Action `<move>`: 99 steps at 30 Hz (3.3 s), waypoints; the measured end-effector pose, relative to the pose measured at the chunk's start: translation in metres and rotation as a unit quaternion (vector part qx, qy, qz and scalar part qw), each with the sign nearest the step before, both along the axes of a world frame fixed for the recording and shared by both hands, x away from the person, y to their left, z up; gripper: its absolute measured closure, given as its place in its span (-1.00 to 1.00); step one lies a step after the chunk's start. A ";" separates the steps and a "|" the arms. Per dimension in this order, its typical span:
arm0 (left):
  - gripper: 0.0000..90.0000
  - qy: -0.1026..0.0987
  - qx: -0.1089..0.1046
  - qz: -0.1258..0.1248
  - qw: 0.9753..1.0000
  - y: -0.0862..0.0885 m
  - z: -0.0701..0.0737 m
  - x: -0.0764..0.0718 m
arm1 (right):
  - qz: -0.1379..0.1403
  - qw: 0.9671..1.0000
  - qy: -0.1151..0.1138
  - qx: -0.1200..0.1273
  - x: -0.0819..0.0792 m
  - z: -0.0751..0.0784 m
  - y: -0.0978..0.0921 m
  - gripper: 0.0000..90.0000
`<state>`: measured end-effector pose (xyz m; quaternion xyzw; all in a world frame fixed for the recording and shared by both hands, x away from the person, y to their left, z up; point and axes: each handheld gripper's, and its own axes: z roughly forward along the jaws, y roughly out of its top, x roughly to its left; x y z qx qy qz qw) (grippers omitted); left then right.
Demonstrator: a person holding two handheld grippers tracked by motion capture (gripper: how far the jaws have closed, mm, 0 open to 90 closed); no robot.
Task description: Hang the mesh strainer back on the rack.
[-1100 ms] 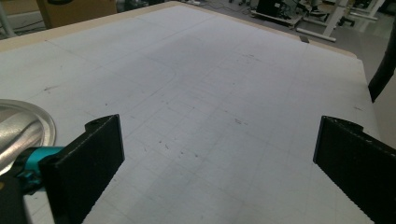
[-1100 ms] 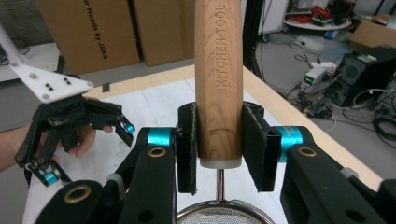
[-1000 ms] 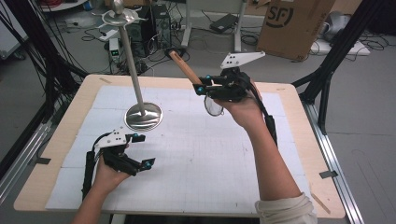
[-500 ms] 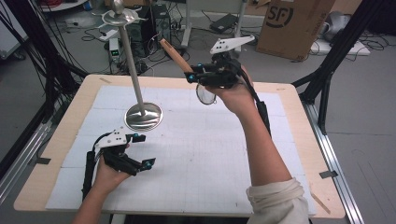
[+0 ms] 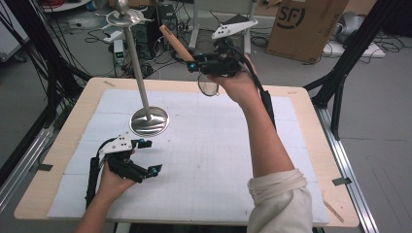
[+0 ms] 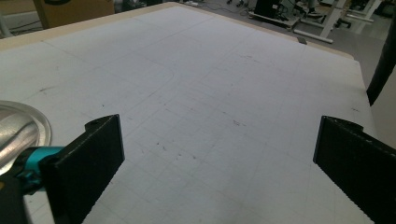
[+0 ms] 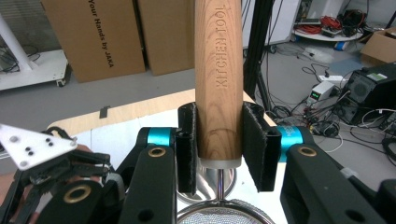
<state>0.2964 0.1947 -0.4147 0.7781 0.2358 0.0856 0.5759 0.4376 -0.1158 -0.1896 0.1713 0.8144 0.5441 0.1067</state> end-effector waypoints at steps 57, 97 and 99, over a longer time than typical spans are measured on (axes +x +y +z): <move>-0.95 -0.001 0.001 0.001 1.000 0.001 0.000 0.000 | 0.015 0.999 0.007 -0.038 0.020 -0.003 0.080 0.51; -0.95 -0.002 -0.001 0.001 1.000 0.002 0.001 0.000 | -0.011 0.998 0.005 -0.068 0.010 -0.011 0.079 -0.09; -0.95 -0.002 -0.001 0.000 1.000 0.002 0.001 0.000 | -0.016 0.998 0.002 -0.066 0.008 -0.013 0.071 -0.12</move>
